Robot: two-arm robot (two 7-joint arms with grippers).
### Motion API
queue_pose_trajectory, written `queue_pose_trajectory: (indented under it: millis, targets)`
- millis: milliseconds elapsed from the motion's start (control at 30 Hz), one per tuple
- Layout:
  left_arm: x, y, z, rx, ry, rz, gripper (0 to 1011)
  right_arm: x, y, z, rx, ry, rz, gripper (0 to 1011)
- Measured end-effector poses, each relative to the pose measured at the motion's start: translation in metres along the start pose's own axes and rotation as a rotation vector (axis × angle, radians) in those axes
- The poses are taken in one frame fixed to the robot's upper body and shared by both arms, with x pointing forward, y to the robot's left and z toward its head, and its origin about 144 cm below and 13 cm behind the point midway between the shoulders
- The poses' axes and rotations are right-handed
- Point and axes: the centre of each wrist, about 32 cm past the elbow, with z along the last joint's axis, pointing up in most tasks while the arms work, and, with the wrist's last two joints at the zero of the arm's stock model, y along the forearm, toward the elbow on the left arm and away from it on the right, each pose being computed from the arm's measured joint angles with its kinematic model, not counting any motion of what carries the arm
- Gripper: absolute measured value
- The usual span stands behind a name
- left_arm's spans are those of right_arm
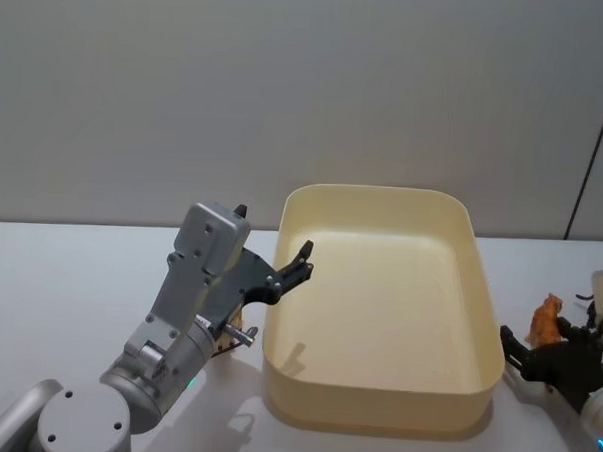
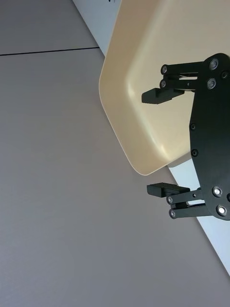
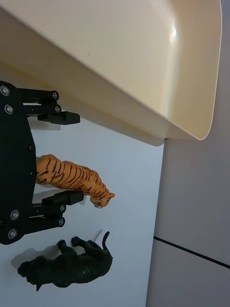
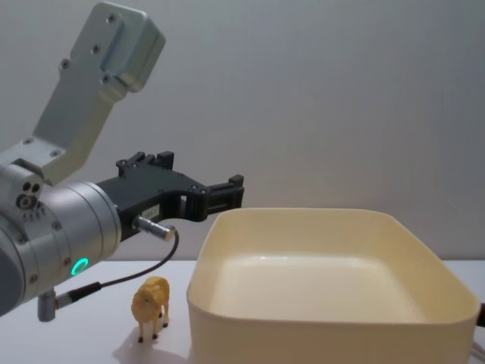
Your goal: Pick up the toy alternately with two hands and place it into the central storage box.
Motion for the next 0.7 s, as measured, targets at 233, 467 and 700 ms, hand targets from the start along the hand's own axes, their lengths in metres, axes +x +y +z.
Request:
queue_pose_trajectory:
  millis: [233, 467, 700]
  targets:
    - [0.0, 0.0, 0.0, 0.0, 0.0, 0.0, 1001, -0.0023, 0.0055, 0.0, -0.008, -0.003, 0.004, 644]
    - [0.0, 0.0, 0.0, 0.0, 0.0, 0.0, 1002, -0.0038, 0.009, 0.0003, -0.013, -0.004, 0.007, 444]
    - [0.0, 0.0, 0.0, 0.0, 0.0, 0.0, 1001, -0.0042, 0.0093, 0.0, -0.012, -0.006, -0.001, 306]
